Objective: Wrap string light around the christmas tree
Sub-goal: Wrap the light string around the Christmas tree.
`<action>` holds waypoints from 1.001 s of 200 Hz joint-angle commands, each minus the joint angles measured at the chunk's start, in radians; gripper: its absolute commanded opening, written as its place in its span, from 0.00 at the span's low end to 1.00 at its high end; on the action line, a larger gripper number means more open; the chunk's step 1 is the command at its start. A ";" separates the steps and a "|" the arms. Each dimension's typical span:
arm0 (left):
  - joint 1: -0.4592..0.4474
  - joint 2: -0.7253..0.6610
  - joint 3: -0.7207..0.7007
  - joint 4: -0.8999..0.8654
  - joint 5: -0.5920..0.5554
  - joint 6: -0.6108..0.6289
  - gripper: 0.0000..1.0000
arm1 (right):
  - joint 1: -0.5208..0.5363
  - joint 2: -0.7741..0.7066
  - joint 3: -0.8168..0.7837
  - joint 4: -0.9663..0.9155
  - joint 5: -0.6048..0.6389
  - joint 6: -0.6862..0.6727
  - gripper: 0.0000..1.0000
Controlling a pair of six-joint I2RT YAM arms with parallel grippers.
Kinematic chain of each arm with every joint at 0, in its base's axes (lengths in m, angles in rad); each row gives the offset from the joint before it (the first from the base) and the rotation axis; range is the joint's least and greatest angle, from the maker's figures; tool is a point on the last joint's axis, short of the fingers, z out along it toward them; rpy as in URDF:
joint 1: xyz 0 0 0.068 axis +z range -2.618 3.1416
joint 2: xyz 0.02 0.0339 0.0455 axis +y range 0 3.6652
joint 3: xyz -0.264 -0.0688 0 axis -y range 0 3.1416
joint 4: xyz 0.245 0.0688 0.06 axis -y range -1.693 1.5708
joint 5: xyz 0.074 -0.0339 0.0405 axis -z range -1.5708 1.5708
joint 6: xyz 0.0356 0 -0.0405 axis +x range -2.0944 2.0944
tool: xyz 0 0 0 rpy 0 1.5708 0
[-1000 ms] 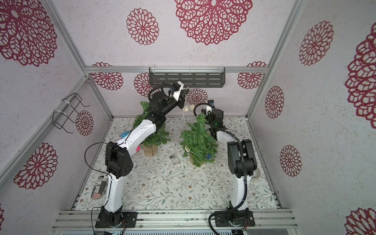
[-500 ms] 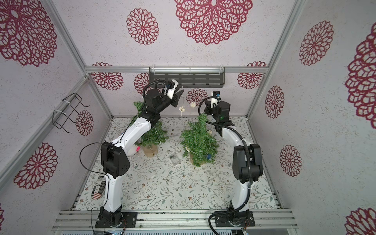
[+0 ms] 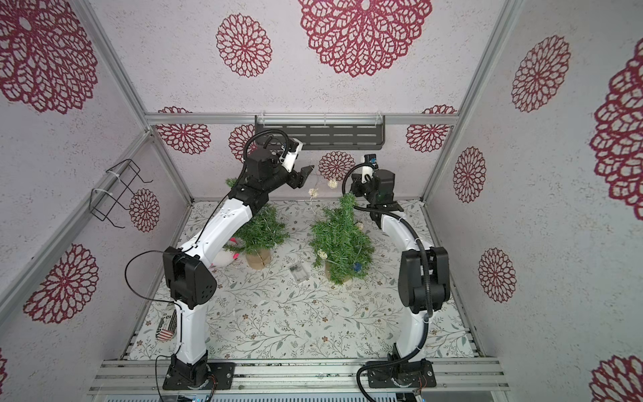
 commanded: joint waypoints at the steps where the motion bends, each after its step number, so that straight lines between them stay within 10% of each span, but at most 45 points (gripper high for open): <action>1: -0.006 -0.043 0.007 -0.119 -0.042 0.003 0.75 | -0.010 -0.089 0.092 -0.017 -0.002 0.018 0.00; 140: -0.032 -0.061 0.093 -0.347 -0.079 -0.041 0.85 | -0.054 -0.066 0.292 -0.240 0.015 -0.007 0.00; 200: -0.142 -0.228 -0.076 -0.327 -0.018 -0.121 0.85 | -0.064 -0.109 0.253 -0.340 -0.010 -0.022 0.00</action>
